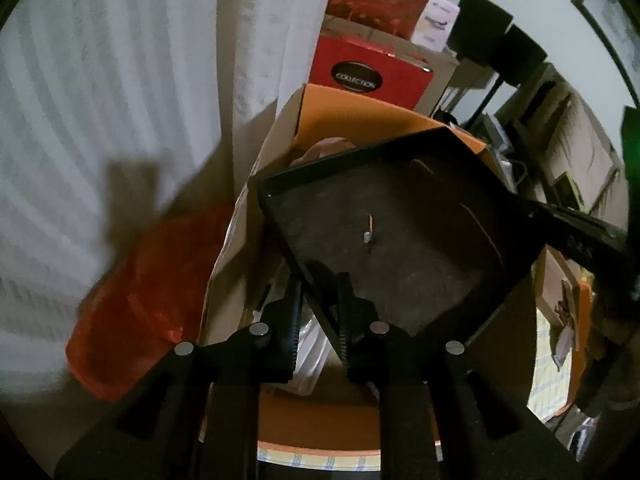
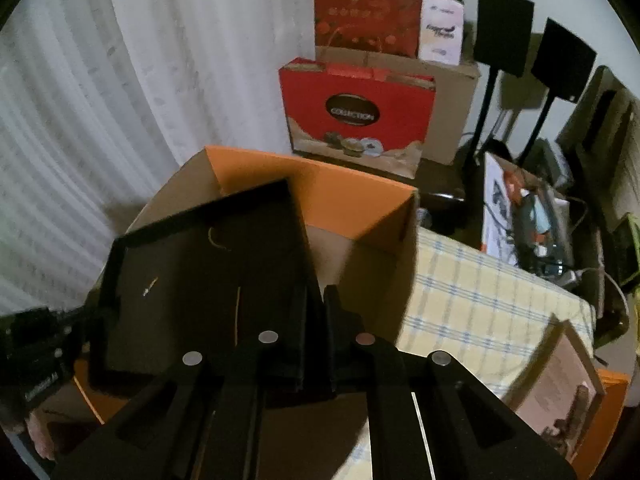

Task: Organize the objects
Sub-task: 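Lower the black tray into the cardboard box with both grippers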

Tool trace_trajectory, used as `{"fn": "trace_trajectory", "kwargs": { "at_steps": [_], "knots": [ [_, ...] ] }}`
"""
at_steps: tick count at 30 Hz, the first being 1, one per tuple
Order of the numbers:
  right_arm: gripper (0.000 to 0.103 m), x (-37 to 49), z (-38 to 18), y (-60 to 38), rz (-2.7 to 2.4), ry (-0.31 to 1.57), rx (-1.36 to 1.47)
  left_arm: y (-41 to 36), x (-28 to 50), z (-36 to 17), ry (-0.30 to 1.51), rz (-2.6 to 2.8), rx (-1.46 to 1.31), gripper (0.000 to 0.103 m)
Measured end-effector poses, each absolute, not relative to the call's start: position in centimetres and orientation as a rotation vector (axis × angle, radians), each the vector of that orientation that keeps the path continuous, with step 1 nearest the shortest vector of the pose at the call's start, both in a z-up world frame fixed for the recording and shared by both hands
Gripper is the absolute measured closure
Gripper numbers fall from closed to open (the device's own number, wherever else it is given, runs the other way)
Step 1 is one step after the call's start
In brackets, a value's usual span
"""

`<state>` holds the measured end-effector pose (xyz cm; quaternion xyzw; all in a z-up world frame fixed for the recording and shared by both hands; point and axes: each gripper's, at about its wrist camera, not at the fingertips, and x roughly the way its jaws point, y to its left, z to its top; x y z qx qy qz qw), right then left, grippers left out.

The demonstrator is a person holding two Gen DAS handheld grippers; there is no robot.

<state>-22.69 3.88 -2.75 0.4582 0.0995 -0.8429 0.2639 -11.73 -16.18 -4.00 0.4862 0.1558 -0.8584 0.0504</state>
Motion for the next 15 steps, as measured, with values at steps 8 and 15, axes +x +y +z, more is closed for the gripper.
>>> {"fn": "trace_trajectory", "kwargs": {
  "at_steps": [8,15],
  "knots": [
    [0.093,-24.1,-3.5,3.1,-2.239,0.326,1.191,-15.2,-10.3,-5.2,0.542,-2.637,1.463,0.082],
    [0.099,-24.4,-3.8,3.1,-2.202,0.45,1.115,-11.3,-10.0,-5.1,0.537,-2.749,1.557,0.102]
  ]
}}
